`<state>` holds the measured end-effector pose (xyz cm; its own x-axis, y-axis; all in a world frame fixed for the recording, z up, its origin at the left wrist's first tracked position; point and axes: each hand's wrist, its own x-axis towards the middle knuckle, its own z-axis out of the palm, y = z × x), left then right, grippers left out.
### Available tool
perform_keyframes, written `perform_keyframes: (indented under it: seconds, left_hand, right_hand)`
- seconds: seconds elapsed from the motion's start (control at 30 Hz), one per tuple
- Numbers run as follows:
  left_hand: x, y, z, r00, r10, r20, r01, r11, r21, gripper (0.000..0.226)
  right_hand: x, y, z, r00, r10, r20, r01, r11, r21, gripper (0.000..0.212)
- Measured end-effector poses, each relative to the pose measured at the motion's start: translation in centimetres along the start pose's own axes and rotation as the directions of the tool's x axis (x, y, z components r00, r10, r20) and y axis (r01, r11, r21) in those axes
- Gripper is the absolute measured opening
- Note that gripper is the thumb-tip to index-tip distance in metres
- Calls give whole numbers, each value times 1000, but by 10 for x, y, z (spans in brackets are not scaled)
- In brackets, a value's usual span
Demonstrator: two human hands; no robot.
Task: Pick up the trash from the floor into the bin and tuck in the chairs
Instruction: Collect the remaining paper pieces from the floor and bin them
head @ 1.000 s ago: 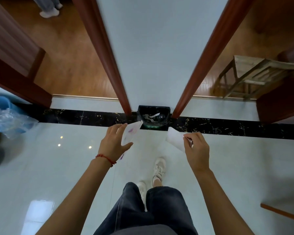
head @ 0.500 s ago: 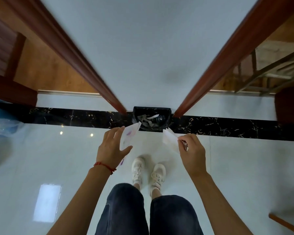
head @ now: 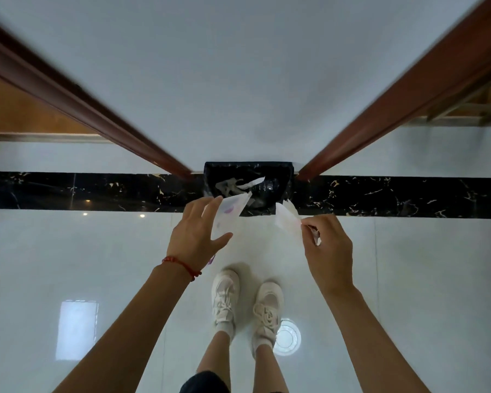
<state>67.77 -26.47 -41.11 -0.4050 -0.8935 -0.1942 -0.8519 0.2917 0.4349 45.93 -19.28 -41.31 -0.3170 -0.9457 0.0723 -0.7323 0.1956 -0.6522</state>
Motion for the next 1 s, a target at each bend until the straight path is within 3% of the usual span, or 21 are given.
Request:
perform_keyframes:
  seconds: [0.2,0.53,0.8,1.0]
  left_hand:
    - [43,-26,53,999,47,20,-47,999,10,68]
    - [124,-37,99,973,151,175,-184,964,191,72]
    - [87,-49,97,997,72,21,-74,983,167,57]
    - [34,-65,95,999,-38,-31,42,991,128,57]
  right_hand:
    - [1,42,49,999,6,38,-5,1000,-21,13]
    - [23,75,68,996,-72,-47,71,997,-36,14]
    - [46,71,83,997,-83,-10,82,996,-45,9]
    - [62,63,122,977,-208,53,210,977,-36,5]
